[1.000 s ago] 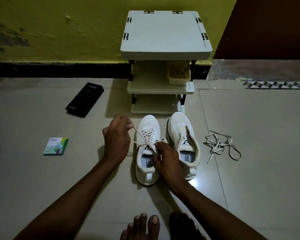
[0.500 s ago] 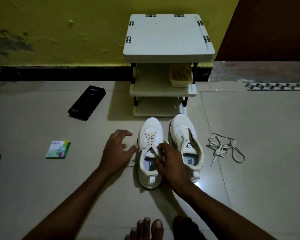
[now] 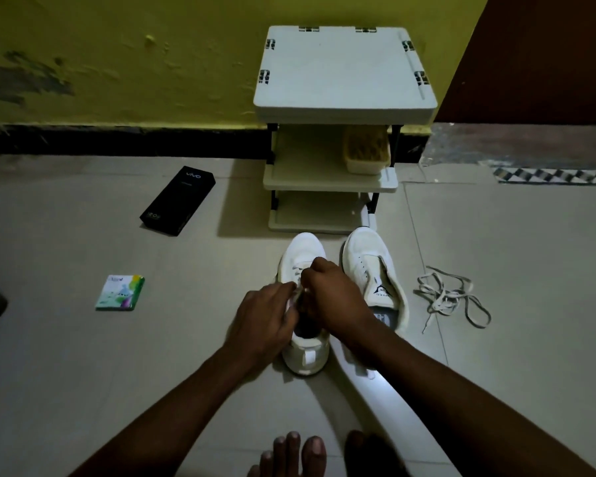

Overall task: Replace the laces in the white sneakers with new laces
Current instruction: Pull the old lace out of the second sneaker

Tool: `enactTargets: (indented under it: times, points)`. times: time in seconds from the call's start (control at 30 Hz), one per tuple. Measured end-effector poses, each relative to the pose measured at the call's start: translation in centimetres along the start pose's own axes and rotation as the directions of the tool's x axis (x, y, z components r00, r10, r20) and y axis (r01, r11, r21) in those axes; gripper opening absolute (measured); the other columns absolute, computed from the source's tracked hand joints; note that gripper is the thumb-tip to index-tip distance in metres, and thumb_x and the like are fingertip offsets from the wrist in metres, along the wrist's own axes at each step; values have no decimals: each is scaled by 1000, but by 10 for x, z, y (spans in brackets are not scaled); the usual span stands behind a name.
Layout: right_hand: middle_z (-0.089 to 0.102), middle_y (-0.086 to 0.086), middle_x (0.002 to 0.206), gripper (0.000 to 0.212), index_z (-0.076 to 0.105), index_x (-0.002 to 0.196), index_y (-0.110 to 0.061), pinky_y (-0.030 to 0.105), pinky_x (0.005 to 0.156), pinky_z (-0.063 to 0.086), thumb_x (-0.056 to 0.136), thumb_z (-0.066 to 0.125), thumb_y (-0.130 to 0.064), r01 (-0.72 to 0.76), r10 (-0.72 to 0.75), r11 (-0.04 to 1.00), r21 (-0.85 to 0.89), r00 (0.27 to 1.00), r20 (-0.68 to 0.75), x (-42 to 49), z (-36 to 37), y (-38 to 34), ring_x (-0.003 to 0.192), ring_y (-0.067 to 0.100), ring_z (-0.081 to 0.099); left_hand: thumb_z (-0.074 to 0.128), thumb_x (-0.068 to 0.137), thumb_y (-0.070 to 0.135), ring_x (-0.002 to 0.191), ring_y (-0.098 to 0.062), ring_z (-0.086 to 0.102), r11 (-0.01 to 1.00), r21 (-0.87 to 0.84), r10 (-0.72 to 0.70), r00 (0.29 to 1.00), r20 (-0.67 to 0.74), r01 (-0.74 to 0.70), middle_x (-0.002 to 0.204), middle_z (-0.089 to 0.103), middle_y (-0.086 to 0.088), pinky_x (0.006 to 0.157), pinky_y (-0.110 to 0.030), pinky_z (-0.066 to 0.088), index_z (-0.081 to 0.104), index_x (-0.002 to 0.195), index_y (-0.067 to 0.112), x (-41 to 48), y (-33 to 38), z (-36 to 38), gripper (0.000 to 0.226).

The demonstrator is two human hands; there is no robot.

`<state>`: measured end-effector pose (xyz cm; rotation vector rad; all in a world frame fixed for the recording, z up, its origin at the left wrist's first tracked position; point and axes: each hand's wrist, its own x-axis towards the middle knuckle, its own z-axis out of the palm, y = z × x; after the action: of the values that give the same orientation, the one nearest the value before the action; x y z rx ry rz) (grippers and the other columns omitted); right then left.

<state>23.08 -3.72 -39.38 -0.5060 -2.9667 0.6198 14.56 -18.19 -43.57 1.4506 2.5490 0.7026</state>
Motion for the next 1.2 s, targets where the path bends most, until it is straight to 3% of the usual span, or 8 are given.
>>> enactTargets:
  times: [0.13,0.37,0.7,0.83,0.93,1.03,1.1,1.2]
  points:
    - [50,14,112,27,57,107,-3,44,77,52,87,63,-21,90,-71,980,-179,992,108,8,-6,-4,105,34,53,36,92,36,103,-28,63,999,-30,-31,997,73,34,116,68,-8,87,-44,51,62,129,10,-1,-7,1,52]
    - [57,11,94,36,49,88,-12,33,60,34,82,72,-38,153,-141,984,-94,982,123,18,-7,14,75,34,58,27,93,54,118,-19,59,990,-81,-108,990,94,116,133,63,1,93,-32,49,57,140,21,-2,-6,-6,65]
    - [60,2,70,15,56,85,-13,35,58,45,76,64,-4,80,15,941,329,961,-276,7,11,22,64,22,54,22,91,57,118,-21,59,990,-49,-129,985,114,136,133,62,-1,95,-36,50,56,141,21,-2,0,-4,70]
    - [63,1,64,16,59,83,-15,26,54,46,76,60,0,-111,316,671,733,937,-148,7,6,16,57,12,59,23,90,58,118,-19,59,985,-52,-157,981,118,164,134,60,2,94,-36,51,55,140,24,-1,1,-3,68]
    - [63,3,61,11,65,70,-12,29,53,47,67,55,-12,-224,330,506,833,943,52,14,-9,14,56,17,61,30,91,56,116,-16,59,980,-41,-191,976,108,196,132,61,10,88,-33,50,54,137,32,1,2,-3,57]
    - [62,0,57,12,63,62,-16,29,56,47,62,54,-25,-181,159,787,590,983,89,18,-22,19,61,19,61,28,86,59,111,-19,61,981,8,-196,974,116,196,128,61,13,84,-34,50,54,131,36,4,6,-7,56]
    - [49,1,54,16,49,57,-20,28,58,32,60,54,-34,101,-102,995,28,993,58,21,-23,20,73,23,54,29,84,57,105,-23,63,980,37,-200,972,124,197,121,62,10,79,-36,50,54,123,34,4,10,-8,51]
    - [53,2,57,26,57,63,-18,34,67,27,66,65,-43,345,-332,869,-354,938,98,24,-20,22,78,24,40,32,84,54,99,-28,63,979,54,-204,968,146,198,117,62,6,76,-38,50,53,118,31,5,14,-9,46]
